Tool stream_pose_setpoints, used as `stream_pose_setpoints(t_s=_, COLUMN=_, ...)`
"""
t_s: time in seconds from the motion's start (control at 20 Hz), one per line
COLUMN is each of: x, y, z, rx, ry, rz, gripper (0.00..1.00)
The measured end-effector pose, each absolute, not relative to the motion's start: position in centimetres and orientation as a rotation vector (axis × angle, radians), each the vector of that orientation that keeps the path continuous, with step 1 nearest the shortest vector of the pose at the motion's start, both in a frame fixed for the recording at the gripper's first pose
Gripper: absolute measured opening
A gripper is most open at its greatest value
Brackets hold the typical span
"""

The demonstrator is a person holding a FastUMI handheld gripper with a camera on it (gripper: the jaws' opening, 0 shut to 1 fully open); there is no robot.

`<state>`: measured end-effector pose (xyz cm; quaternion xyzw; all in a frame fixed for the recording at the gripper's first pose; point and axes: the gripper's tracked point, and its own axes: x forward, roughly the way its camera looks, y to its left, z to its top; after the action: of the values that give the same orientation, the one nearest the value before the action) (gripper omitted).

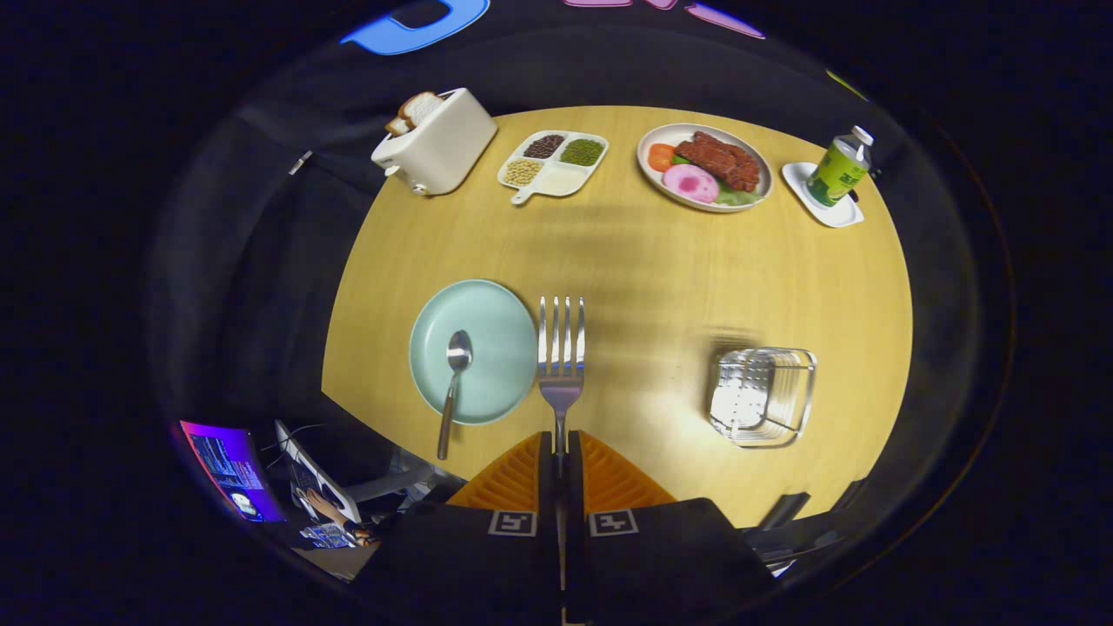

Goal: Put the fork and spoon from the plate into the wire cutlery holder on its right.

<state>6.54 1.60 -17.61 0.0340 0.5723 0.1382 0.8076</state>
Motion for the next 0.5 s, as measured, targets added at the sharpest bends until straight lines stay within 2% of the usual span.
stream_pose_setpoints(t_s=0.2, x=6.2, y=-6.9, z=-17.3, rx=0.031, ry=1.3, rz=0.229, gripper=0.07)
stream_pose_setpoints(t_s=0.5, x=6.0, y=-11.9, z=-19.8, rx=-0.002, ry=1.491, rz=0.221, gripper=0.07)
